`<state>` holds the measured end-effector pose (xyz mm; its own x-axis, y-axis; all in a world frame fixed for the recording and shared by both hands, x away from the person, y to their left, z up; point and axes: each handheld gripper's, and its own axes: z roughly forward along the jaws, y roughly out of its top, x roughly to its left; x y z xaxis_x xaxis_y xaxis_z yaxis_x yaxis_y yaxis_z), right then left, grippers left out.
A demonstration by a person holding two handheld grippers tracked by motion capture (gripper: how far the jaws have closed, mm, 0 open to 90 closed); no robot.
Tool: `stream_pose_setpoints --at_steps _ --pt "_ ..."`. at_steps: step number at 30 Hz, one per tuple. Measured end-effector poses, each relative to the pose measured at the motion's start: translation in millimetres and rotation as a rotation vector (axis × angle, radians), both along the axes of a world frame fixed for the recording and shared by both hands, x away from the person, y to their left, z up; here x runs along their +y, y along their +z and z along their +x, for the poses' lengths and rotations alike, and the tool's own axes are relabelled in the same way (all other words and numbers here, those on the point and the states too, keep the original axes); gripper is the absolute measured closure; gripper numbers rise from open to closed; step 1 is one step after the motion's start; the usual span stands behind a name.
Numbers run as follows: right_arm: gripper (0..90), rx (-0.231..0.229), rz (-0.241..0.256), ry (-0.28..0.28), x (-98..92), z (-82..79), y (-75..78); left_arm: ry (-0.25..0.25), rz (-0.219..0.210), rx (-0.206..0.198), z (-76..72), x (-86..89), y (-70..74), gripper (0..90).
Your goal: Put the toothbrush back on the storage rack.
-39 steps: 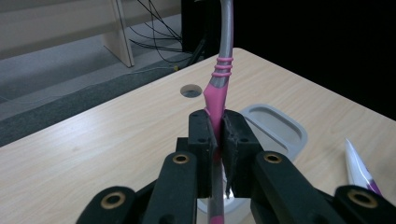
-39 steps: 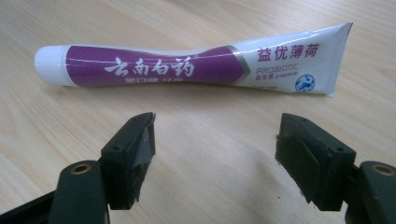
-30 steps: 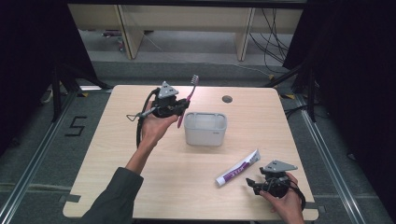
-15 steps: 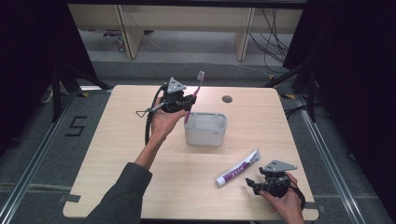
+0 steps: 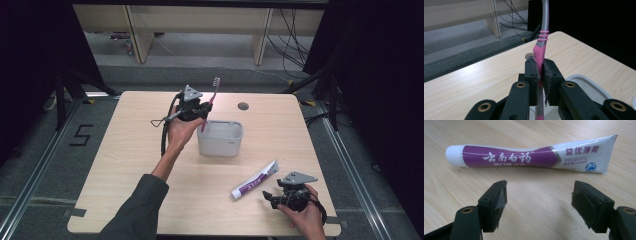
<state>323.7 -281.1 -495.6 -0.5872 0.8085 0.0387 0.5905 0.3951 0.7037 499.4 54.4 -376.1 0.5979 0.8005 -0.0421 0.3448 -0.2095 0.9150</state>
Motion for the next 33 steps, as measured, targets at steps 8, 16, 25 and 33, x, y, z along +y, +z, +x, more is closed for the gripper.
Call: stream_pose_setpoints --at_steps 8,16,25,33 --pt "29.1 0.006 0.0 0.004 0.3 0.5 -0.7 0.023 -0.019 0.018 2.3 3.5 -12.4 82.1" --pt "29.2 -0.025 -0.008 0.013 -1.2 2.2 -0.4 0.029 -0.008 0.05 2.0 5.2 -27.8 82.1" --pt "29.1 -0.022 -0.013 0.016 -1.1 2.4 -0.1 0.015 0.025 0.069 0.5 1.8 -38.8 82.0" --pt "29.1 -0.021 0.0 0.011 0.4 1.7 -1.0 -0.012 0.083 0.086 -0.5 2.2 -44.8 81.9"
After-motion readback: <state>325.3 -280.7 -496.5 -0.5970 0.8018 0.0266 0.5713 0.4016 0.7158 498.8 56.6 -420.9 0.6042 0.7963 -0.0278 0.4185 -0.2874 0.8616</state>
